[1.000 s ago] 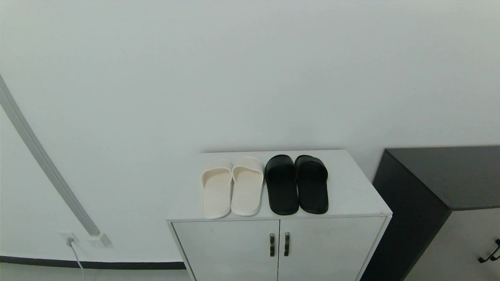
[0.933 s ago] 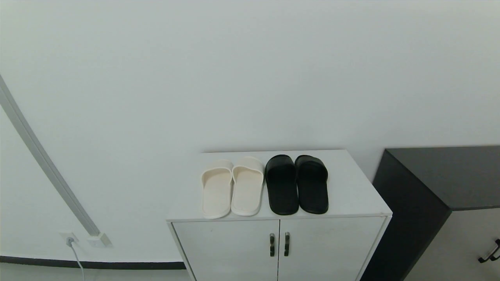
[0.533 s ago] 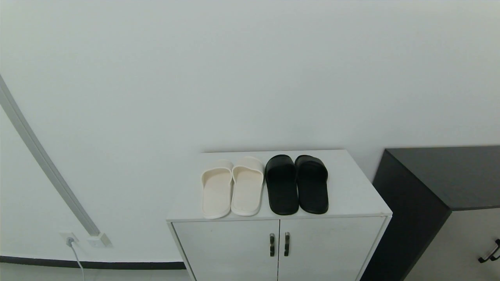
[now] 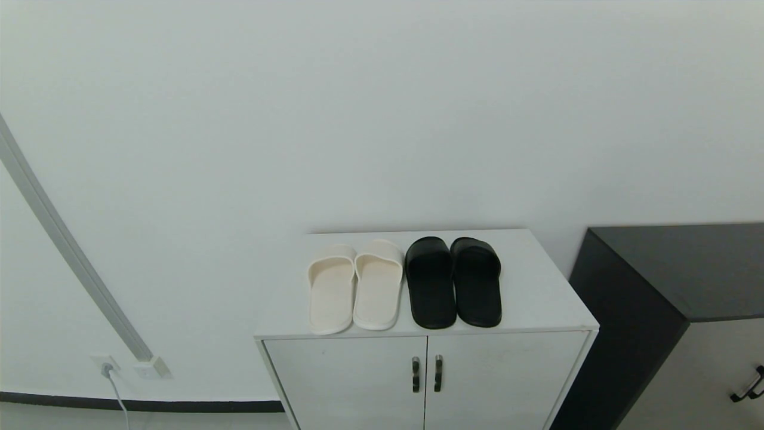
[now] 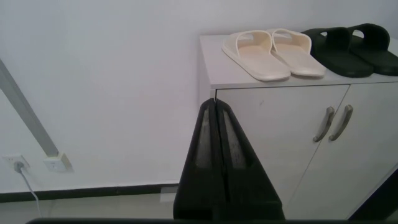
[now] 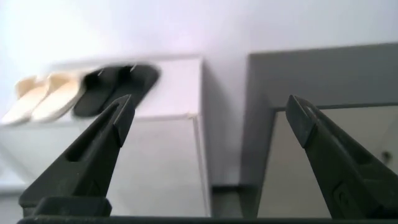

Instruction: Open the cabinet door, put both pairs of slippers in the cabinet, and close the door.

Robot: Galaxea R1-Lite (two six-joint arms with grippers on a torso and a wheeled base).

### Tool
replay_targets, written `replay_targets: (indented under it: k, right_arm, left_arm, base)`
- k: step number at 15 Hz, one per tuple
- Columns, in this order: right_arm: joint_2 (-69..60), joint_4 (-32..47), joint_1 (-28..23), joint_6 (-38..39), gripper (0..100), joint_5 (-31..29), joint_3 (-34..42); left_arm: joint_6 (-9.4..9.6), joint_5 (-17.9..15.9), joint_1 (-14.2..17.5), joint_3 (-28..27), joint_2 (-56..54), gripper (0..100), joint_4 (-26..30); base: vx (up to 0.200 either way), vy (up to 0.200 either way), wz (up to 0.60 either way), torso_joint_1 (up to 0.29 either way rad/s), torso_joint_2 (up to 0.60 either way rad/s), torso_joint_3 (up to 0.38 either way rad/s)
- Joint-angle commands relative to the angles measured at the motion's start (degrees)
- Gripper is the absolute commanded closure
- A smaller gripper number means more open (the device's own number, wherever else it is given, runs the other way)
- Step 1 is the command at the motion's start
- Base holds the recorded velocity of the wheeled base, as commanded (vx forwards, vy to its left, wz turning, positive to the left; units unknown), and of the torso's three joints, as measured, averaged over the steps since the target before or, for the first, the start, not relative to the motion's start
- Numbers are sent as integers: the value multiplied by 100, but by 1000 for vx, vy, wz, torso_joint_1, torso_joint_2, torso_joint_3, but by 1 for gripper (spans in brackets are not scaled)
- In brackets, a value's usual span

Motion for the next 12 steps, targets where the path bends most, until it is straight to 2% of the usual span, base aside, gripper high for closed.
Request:
replay_targets:
  k: [1,3,4,7,8,10,12]
  right_arm:
    - [1890,-242,204,-40,0,583,43]
    - [2716,-1086,705,-180,0,443,113]
    - [3174,-1499,1118,-163,0,91,70]
    - [4158,-2211,2726,461,0,-1183,-256]
    - [4720,-2396,3517,989,0,-1895,-581]
    - [5424,-2536,4124,1270,0,-2396,-1135]
    - [6144,-2606,4423,1516,0,-2774,-1732]
  left_arm:
    - [9,2,1,1,4,100,-1]
    - [9,2,1,1,4,100,-1]
    - [9,2,1,1,4,100,-1]
    - [9,2,1,10,4,100,-1]
    - [9,2,1,1,4,100,-1]
    - [9,2,1,1,4,100,-1]
    - [18,2,1,1,4,100,-1]
  base:
    - [0,0,0,0,0,0]
    - [0,0,0,0,0,0]
    - [0,0,0,0,0,0]
    - [0,0,0,0,0,0]
    - [0,0,0,0,0,0]
    - [0,0,0,0,0,0]
    - [0,0,0,0,0,0]
